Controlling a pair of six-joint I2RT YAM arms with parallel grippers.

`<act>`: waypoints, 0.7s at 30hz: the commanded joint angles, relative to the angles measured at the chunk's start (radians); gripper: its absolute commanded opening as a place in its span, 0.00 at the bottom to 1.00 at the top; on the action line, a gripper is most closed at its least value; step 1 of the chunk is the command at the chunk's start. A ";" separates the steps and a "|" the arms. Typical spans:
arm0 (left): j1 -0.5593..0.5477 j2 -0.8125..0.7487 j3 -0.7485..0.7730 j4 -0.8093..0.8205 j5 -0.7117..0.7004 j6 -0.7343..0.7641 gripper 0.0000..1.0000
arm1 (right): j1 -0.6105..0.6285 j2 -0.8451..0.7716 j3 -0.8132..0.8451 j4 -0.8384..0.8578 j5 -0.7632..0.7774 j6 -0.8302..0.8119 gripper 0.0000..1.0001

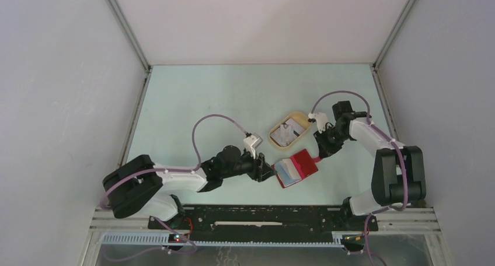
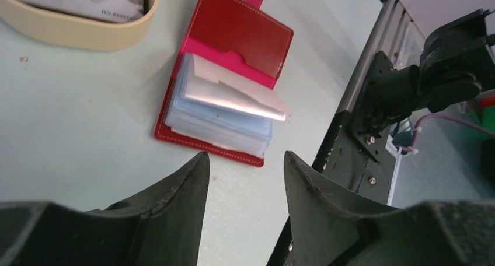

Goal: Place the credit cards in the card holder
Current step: Open the card holder at the center of the board.

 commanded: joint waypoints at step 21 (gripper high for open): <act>-0.001 0.011 0.077 0.090 -0.012 -0.081 0.48 | 0.218 -0.111 0.115 -0.093 -0.315 -0.009 0.18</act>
